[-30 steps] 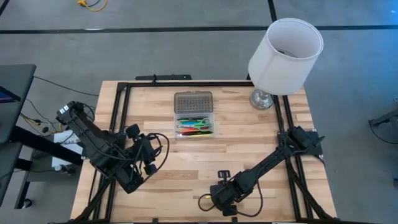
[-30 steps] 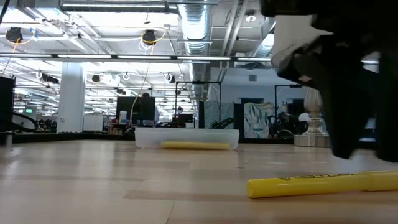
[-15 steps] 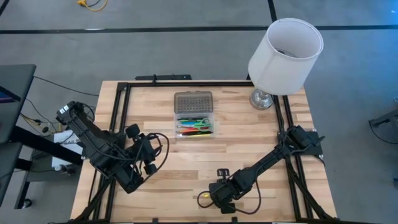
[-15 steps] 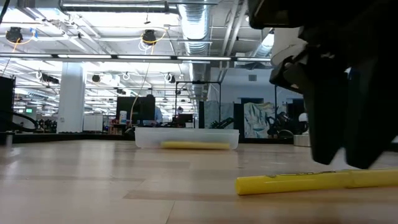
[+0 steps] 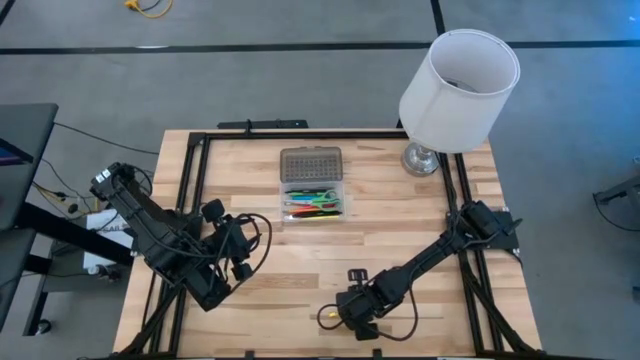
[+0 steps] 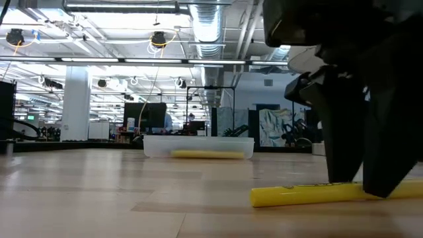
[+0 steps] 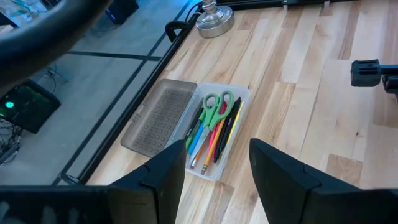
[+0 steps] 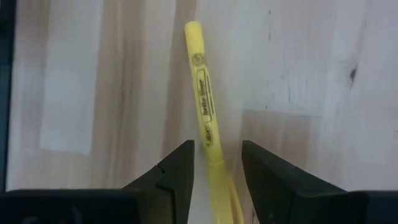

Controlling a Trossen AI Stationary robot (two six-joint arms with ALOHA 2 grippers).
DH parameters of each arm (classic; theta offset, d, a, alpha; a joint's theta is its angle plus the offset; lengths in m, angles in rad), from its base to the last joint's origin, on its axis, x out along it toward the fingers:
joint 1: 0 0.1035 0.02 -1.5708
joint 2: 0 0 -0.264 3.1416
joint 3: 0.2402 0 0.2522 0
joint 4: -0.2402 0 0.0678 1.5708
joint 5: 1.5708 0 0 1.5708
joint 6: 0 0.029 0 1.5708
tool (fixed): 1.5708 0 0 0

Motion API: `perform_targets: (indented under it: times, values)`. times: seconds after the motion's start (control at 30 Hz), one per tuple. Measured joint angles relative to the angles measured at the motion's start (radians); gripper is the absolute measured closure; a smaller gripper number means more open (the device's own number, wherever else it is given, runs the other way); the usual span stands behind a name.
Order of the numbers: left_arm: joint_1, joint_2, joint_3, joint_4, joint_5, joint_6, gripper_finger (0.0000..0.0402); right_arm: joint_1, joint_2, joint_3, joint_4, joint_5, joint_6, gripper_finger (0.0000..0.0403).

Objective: Pick & place school supplies into a supply box
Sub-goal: Put the yellow marker pen into the supply box

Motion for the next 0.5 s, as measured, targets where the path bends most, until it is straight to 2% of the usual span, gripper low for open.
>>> perform_targets:
  times: [0.33, 0.5]
  values:
    - [0.000, 0.000, 0.000, 0.000, -0.001, -0.001, 0.0228, 0.013, 0.000, -0.017, -0.023, 0.012, 0.035, 0.0277]
    - [0.000, 0.000, 0.000, 0.000, -0.002, -0.002, 0.0228, 0.006, -0.002, -0.016, -0.060, 0.029, 0.104, 0.0298]
